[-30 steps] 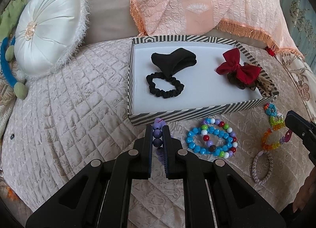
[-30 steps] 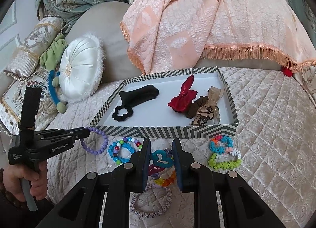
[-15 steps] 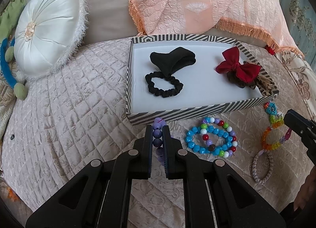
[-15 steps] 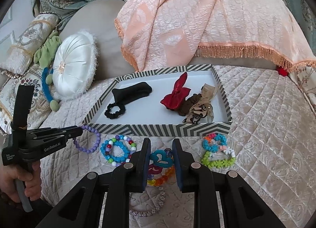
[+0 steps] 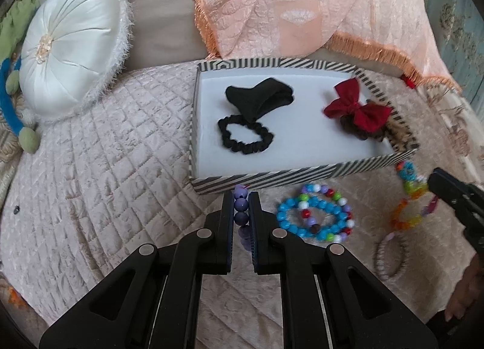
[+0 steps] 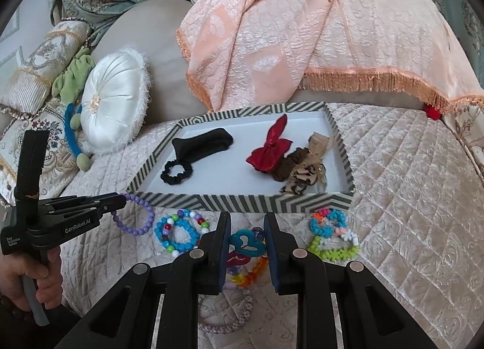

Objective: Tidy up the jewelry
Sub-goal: 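Lower the purple bracelet into the tray with the left gripper while the right gripper drops the charm bracelet in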

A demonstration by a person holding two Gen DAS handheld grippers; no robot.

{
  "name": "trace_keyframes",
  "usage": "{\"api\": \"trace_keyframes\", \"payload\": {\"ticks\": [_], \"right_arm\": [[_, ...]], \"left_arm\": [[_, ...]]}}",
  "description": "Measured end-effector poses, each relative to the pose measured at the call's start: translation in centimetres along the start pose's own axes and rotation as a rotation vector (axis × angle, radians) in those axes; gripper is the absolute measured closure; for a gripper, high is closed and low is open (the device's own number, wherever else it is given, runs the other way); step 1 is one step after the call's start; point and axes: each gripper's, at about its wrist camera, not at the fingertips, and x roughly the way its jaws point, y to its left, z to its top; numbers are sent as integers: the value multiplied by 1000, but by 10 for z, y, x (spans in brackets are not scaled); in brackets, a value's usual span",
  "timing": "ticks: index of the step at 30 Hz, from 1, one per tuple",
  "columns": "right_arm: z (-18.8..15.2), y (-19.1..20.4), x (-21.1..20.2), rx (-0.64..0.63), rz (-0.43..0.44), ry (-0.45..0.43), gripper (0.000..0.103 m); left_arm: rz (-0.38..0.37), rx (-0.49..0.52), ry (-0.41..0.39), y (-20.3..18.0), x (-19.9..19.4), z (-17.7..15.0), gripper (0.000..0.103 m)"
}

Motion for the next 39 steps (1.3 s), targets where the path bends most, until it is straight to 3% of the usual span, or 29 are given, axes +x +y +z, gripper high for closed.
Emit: {"api": "trace_keyframes", "payload": {"ticks": [5,10,14,17,21,25,31,39], "right_arm": [[21,6,-3,-52,-36,4,82],[55,10,-6,-88,-59,-24,82],[86,12,4,-69,-23,-56,82],[90,9,17,-32,22,-84,82],[91,7,51,7,36,-34,82],[89,10,78,44,55,18,82],[85,18,96,34,69,51,82],[66,-6,132,79,4,224,82]], "left_arm": [[-42,-11,-34,0,-17,15,95],[-79,-34,-97,1,-40,49,95],[-142,-50,-76,-7,-23,78,95],[-190,-67,-67,-15,-3,85,95],[-215,-60,-34,-25,30,90,95],[-163,-73,28,-23,63,87,95],[-26,-34,117,-9,90,70,95],[17,-16,137,-1,97,61,95]]}}
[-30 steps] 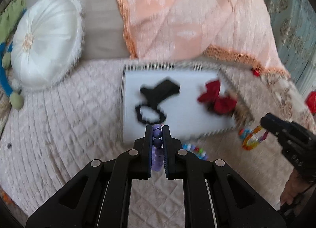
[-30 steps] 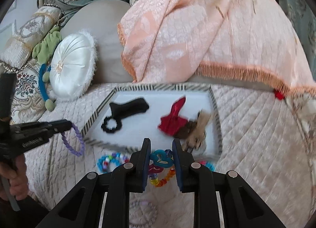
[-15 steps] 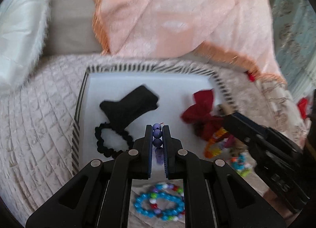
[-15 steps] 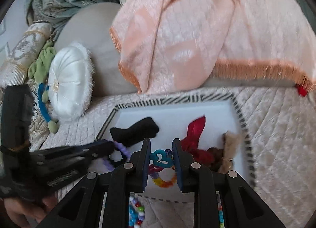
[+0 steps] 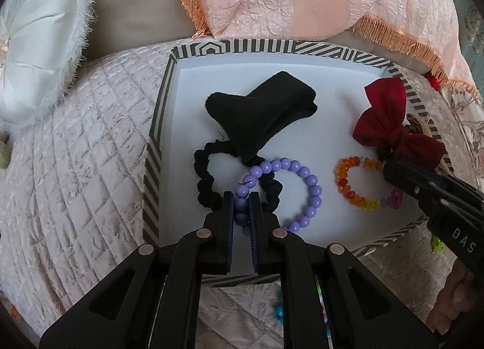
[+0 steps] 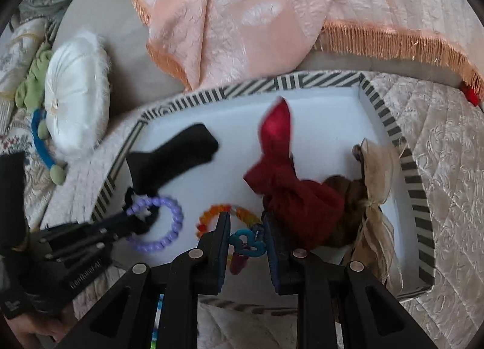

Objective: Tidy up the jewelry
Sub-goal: 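Lower the purple bracelet into the tray with the left gripper while the right gripper drops the charm bracelet in, then open and withdraw both grippers from the tray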

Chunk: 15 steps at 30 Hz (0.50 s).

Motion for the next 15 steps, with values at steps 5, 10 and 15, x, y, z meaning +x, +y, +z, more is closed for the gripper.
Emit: {"api": "trace_keyframes", "payload": {"ticks": [5,10,15], "right_arm": [[-4,3,0,-30,-20,15,82],[-5,4,-9,-40,-27,-6,70],[-5,6,-27,-65,-38,-55,59]], "left_arm": [[23,2,0,1,-4,-1,92],[55,-10,-16,5,-9,-1,57],[54,-35,-39,11,-22,-1,57]]}}
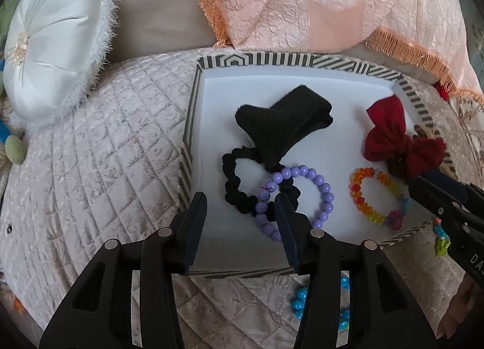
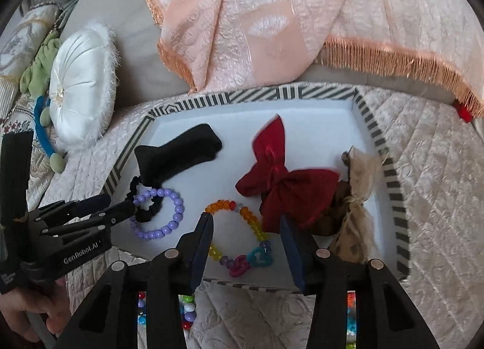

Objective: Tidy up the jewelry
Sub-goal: 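Open and withdraw both grippers from the tray, then grasp the multicolour bead bracelet with the left gripper and lift it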

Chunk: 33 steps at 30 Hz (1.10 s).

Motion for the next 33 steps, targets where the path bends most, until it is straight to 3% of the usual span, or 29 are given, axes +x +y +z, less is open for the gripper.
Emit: {"api": "trace_keyframes", "payload": {"ticks": [5,11,20,24,28,33], "right_arm": [[-5,5,-21,-24,-20,-35,59],[-41,0,-53,-22,-71,-31,59],[-125,-40,-66,37,-212,108,58],[-133,-49,-62,-3,-185,108,52],[-133,-63,-66,66,-120,99,52],[-128,-63,-65,92,-134,97,52]], "left_arm": [[-1,0,-30,0,-18,-7,57],[-8,42,-30,-2,-29,-41,57],[-112,74,13,-12,-40,-97,57],[-126,91,10,-25,-45,-106,57],[-129,98,2,-30,-44,-106,57],[-174,75,-2,-27,-40,-99,57]]}}
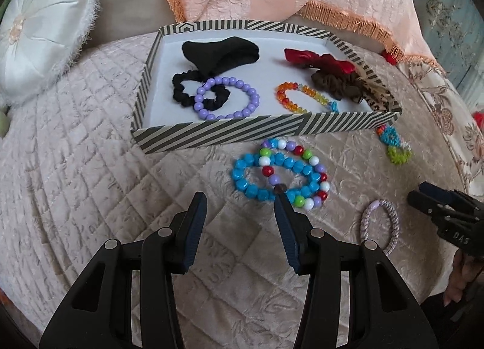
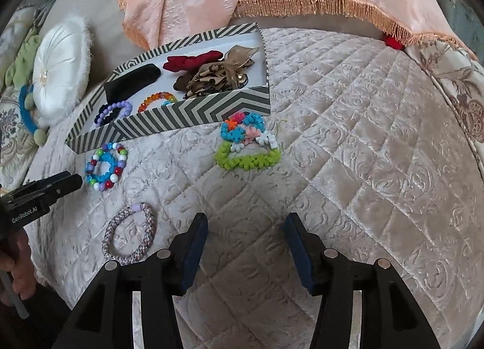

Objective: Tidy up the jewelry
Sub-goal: 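Grasp the multicolour bead bracelet with the left gripper and lift it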

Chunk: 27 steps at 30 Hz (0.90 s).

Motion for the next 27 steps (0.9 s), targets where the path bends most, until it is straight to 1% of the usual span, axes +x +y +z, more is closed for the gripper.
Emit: {"api": "trace_keyframes", "payload": {"ticks": [2,3,5,6,7,8,10,14,21,22,24,27], "right_arm": [[3,8,4,-25,-29,7,49],[4,10,5,-32,-34,8,45],[6,15,8,-46,-41,13,38],[6,17,9,-51,-45,16,36],[6,19,10,-60,-53,18,35],[6,21,10,-70,-63,20,34],[5,21,10,-78,-71,22,34],[5,21,10,-79,-70,24,33],[5,20,8,-69,-59,21,33],[6,19,8,-62,-53,17,33],[7,14,3,-50,-54,-1,33],[11,-3,-4,-4,-76,-29,33]], "left_arm": [[-29,3,-1,-3,2,2,57],[-32,1,-7,-5,3,2,58],[-36,1,-16,-7,5,5,64],[-42,-5,-15,-8,7,7,70],[-50,-11,-12,-7,8,9,74],[-61,-19,-11,-7,10,10,76],[-77,-18,-12,-9,13,13,80],[-94,-5,-5,-12,21,15,80],[-119,-32,6,-8,31,20,80],[-121,-31,7,-7,31,20,81],[-123,-31,-2,-8,30,20,95],[-136,-35,-29,-7,20,20,95]]}}
